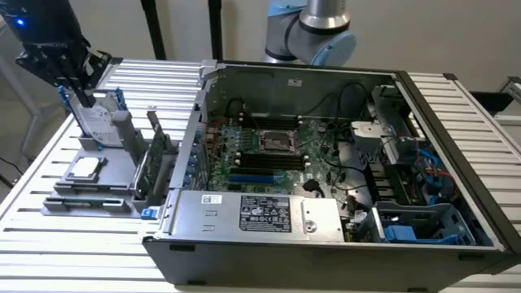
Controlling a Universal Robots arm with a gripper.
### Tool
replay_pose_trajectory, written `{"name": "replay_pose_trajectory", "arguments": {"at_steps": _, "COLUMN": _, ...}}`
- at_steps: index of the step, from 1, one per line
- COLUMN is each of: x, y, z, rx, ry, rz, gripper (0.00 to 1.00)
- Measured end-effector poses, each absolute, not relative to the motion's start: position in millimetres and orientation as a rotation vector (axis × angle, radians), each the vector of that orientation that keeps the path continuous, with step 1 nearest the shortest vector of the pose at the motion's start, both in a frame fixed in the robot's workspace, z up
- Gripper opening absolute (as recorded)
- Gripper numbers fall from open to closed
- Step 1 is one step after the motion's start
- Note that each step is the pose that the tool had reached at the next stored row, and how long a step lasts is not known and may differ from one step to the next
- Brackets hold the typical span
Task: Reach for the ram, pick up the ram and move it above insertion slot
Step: 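Reach for the ram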
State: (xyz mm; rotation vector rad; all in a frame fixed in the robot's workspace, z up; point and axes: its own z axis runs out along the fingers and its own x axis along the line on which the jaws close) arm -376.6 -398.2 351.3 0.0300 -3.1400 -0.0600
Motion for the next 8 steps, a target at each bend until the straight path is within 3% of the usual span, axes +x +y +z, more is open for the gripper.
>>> {"name": "replay_pose_trajectory", "arguments": {"at_steps": 8, "x": -376.6, "y": -398.2, "z": 351.3, "rx": 0.030, "ry": -3.140, "rz": -0.060, "gripper": 0.11}}
